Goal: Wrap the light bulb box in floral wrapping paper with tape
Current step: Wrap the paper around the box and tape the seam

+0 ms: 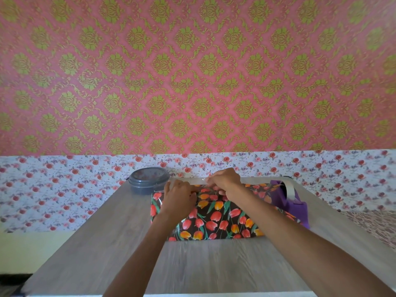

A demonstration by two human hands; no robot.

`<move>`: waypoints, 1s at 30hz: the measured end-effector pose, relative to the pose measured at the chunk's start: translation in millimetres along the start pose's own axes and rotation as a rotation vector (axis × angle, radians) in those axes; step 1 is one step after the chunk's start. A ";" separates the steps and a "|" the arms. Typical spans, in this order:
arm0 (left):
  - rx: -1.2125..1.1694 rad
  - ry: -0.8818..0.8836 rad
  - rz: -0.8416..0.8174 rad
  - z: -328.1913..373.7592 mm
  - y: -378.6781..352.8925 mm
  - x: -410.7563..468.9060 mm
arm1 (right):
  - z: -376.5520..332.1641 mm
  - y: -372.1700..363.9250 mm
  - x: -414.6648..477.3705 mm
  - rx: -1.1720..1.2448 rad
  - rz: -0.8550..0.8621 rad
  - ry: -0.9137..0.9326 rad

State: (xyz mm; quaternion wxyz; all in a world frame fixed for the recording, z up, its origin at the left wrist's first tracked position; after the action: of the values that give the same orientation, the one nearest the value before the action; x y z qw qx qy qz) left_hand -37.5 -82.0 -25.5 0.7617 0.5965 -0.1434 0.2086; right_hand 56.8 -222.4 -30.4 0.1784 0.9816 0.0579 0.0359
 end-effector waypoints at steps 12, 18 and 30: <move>-0.086 0.017 0.044 -7.7 -5.2 2.8 | 1.8 -13.5 0.3 -0.124 -0.071 -0.017; -0.159 0.092 0.020 -16.6 -9.8 3.1 | 4.7 -14.0 9.8 -0.276 -0.015 -0.044; -0.135 0.078 0.026 -14.4 -10.0 2.8 | 0.3 -20.2 15.4 -0.444 -0.084 -0.093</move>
State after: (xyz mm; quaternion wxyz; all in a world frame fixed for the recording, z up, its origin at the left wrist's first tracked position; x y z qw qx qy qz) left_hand -30.6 -69.7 -36.3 0.8025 0.5330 -0.1350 0.2316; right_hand 70.1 -201.8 -37.1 0.3940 0.9155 0.0812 -0.0048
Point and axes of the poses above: each hand's wrist, its own x-axis towards the middle knuckle, its own y-axis out of the back of the hand, z = x × y, the point moved 10 cm from there along x, towards the middle knuckle, and after that the axes turned 3 degrees about y, right-handed, at the moved point
